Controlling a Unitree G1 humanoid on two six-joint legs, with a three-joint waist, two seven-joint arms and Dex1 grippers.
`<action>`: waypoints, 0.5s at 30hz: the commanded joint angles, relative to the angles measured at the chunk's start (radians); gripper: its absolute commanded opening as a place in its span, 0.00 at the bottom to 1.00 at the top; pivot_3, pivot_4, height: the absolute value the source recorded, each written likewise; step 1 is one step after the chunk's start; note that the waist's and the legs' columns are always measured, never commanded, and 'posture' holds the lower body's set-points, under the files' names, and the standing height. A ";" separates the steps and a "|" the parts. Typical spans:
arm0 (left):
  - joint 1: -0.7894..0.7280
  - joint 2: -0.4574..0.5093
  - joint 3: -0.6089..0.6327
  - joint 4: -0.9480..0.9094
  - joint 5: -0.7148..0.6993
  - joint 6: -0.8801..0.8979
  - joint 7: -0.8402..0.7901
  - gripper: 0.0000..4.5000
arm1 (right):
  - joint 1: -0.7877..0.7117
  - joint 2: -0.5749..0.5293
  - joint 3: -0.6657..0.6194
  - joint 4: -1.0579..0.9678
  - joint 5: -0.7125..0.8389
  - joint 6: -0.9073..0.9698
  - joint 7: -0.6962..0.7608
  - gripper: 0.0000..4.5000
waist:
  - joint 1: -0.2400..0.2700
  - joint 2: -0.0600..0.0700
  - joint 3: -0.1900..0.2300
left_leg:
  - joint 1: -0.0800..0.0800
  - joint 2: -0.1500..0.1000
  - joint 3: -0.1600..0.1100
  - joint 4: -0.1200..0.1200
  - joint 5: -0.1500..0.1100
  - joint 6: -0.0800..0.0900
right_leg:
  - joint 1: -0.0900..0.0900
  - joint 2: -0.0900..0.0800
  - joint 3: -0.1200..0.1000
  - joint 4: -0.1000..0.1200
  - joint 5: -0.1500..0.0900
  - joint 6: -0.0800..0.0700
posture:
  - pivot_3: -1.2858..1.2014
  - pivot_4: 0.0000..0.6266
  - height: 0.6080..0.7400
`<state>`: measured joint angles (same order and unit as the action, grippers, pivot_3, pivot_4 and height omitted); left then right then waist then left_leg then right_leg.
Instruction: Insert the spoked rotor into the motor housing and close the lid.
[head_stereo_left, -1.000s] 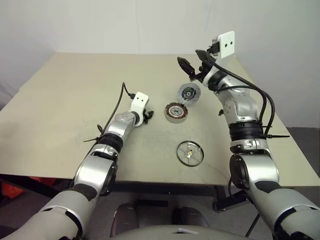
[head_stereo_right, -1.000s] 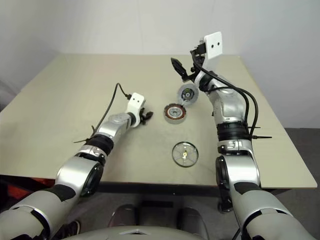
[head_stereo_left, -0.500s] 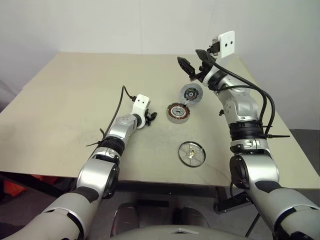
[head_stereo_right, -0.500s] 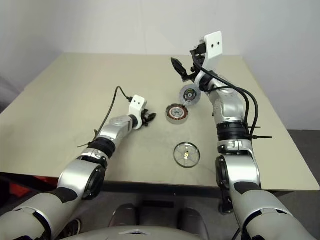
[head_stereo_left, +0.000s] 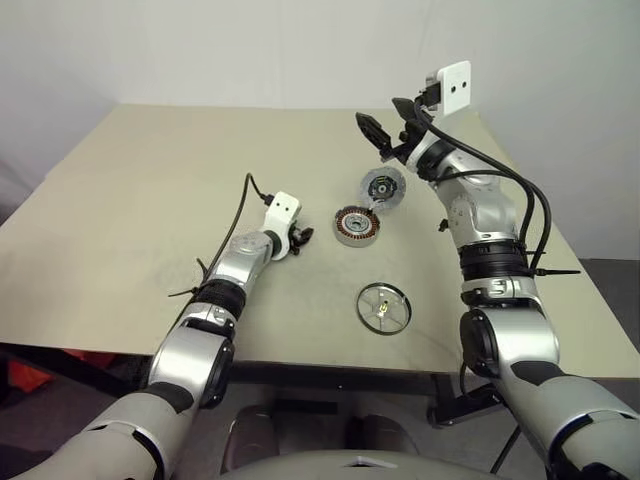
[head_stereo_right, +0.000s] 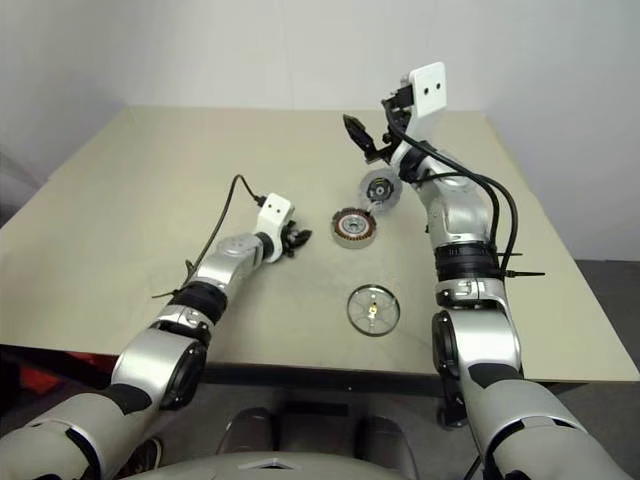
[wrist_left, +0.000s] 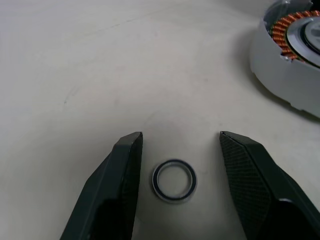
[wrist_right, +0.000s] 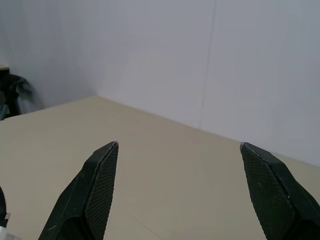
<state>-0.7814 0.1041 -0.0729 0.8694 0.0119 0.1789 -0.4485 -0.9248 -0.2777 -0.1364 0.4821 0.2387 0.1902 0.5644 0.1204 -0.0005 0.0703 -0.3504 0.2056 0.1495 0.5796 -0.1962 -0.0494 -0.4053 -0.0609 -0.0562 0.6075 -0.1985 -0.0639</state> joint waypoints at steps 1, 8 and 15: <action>0.069 0.037 -0.027 -0.043 0.026 0.066 -0.018 0.58 | -0.038 -0.010 -0.009 -0.011 0.012 -0.025 0.000 0.98 | -0.002 0.000 0.000 | 0.000 0.000 0.000 0.000 0.000 0.000 | 0.000 0.000 0.000 0.000 0.000 0.000 | 0.52 0.00 1.00; 0.124 0.057 -0.027 -0.124 0.020 0.110 -0.015 0.58 | -0.048 -0.010 -0.008 0.007 0.012 -0.035 0.003 0.98 | -0.019 0.000 0.000 | 0.000 0.000 0.000 0.000 0.000 -0.001 | 0.000 0.000 0.000 0.000 0.000 0.000 | 0.52 0.00 1.00; 0.126 0.051 -0.019 -0.135 0.010 0.128 -0.005 0.58 | -0.053 -0.010 -0.008 0.012 0.012 -0.039 0.005 0.98 | -0.025 0.000 0.000 | 0.000 0.000 0.000 0.000 0.000 -0.001 | 0.000 0.001 0.000 0.001 0.000 0.000 | 0.52 0.00 1.00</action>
<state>-0.6872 0.1463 -0.0835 0.6960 0.0116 0.2598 -0.4566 -0.9367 -0.2784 -0.1363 0.5071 0.2387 0.1772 0.5657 0.0950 -0.0001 0.0700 -0.3500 0.2055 0.1497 0.5794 -0.1962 -0.0504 -0.4050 -0.0603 -0.0562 0.6080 -0.1986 -0.0641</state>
